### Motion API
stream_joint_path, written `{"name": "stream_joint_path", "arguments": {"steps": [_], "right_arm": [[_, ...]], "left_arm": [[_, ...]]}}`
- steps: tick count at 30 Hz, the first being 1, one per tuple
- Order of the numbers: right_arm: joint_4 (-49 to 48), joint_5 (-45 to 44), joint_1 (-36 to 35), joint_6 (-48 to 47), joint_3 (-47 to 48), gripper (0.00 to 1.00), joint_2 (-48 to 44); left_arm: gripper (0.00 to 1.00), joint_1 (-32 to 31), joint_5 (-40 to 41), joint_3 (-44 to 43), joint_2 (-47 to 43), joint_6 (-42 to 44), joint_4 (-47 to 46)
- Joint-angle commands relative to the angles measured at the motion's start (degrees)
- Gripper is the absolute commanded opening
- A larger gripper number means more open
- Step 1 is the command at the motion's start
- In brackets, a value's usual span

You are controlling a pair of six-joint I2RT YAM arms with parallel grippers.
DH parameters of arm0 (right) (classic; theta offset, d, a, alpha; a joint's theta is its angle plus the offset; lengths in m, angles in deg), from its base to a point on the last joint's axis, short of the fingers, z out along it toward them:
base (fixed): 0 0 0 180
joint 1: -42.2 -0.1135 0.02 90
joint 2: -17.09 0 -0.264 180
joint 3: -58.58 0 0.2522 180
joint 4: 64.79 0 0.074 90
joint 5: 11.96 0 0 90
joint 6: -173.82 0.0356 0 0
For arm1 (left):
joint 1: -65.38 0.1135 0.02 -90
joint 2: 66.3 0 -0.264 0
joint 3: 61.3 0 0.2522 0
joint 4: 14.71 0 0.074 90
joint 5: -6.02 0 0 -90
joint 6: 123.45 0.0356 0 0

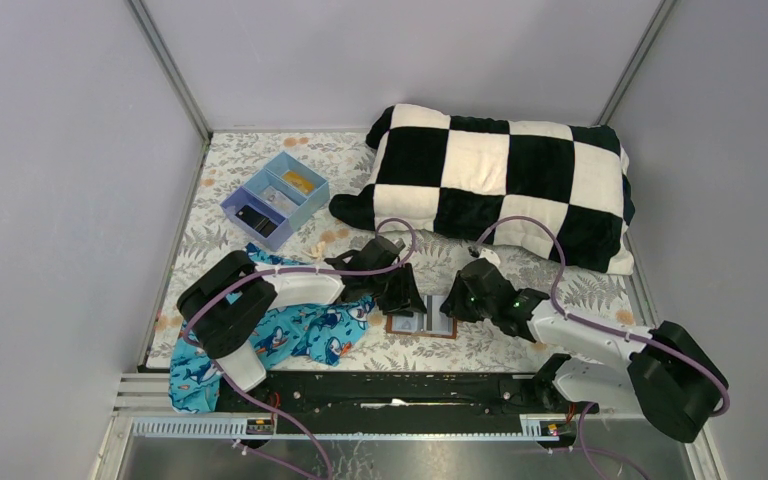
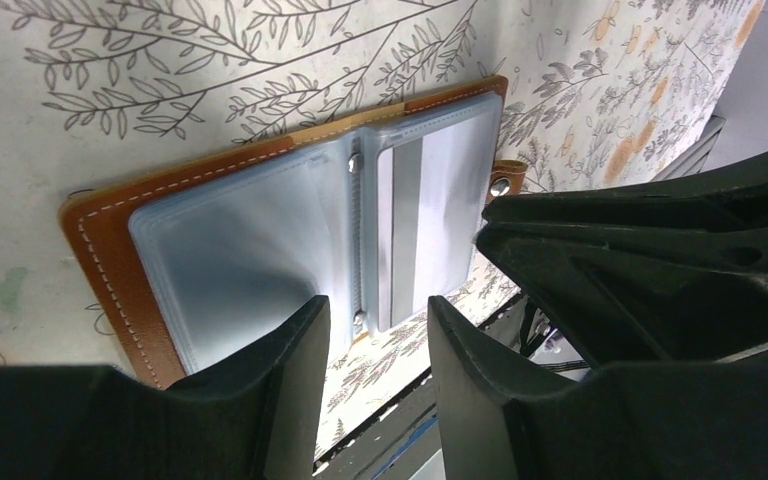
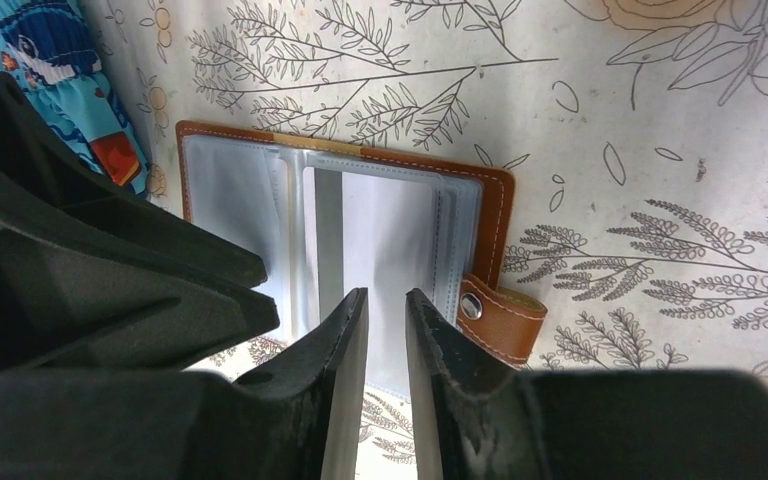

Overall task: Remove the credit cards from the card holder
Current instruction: Remove the credit card from the card holder.

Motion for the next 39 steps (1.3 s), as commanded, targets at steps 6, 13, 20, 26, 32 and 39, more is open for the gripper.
{"name": "stream_joint_path", "arguments": {"steps": [6, 13, 20, 26, 32, 39], "right_arm": [[1.89, -1.29, -0.32, -0.07, -0.23, 0.28, -2.08], [0.32, -0.12, -0.31, -0.07, 0.04, 0.27, 0.28], [-1.73, 1.38, -0.32, 0.01, -0.04, 0.28, 2.64], [-4.34, 3.02, -0.31, 0.35, -0.22, 0.28, 3.89], [-5.71, 3.57, -0.33, 0.76, -0.62, 0.27, 5.48], [-5.64, 3.57, -0.31, 0.98, -0.86, 0.27, 5.29]], "left_arm": [[0.44, 0.30, -2.18, 0.50, -0.07, 0.04, -4.70], [0.44, 0.31, -2.22, 0.69, 0.10, -0.15, -4.91], [0.43, 0.50, -2.22, 0.97, 0.38, 0.03, -4.66], [0.42, 0.87, -2.36, 1.86, -0.01, 0.40, -4.56], [0.39, 1.00, -2.22, 2.56, 0.12, 0.82, -4.40], [0.24, 1.32, -2.47, 3.74, -0.07, 0.35, -6.49]]}}
